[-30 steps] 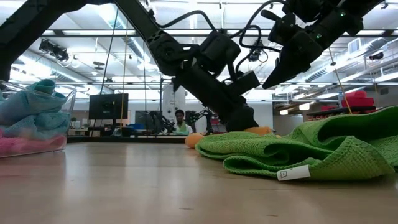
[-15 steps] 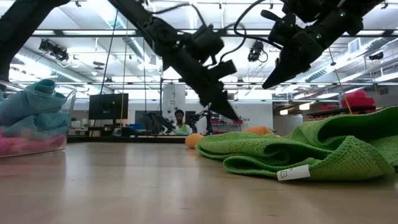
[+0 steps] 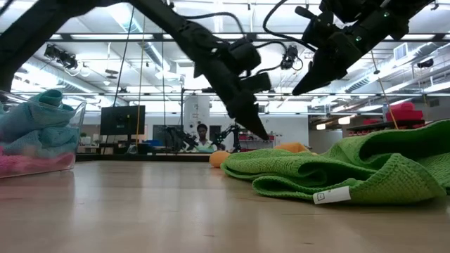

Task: Fold microfiber towels
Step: Fold the left yellow microfiber cloth

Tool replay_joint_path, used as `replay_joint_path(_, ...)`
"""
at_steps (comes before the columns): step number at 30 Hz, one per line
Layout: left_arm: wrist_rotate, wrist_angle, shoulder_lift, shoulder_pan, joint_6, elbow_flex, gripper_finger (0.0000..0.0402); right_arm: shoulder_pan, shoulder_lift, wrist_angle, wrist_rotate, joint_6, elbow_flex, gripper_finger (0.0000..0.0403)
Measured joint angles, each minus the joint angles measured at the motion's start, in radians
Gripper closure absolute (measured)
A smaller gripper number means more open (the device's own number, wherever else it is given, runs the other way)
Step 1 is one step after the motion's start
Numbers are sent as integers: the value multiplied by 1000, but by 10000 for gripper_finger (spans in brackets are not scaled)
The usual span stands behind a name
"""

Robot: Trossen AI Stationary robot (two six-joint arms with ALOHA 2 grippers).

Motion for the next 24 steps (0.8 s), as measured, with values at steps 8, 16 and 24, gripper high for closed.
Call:
replay_joint_path(8, -7, -241, 117, 21, 124, 184, 247, -2, -47, -110, 18, -5, 0, 309)
replay_joint_path(16, 59, -286, 131, 69, 194, 178, 235, -2, -126, -143, 19, -9, 0, 309)
replay_joint_path(24, 73, -319, 131, 71, 230, 178, 263, -2, -129, -142, 19, 1, 0, 309)
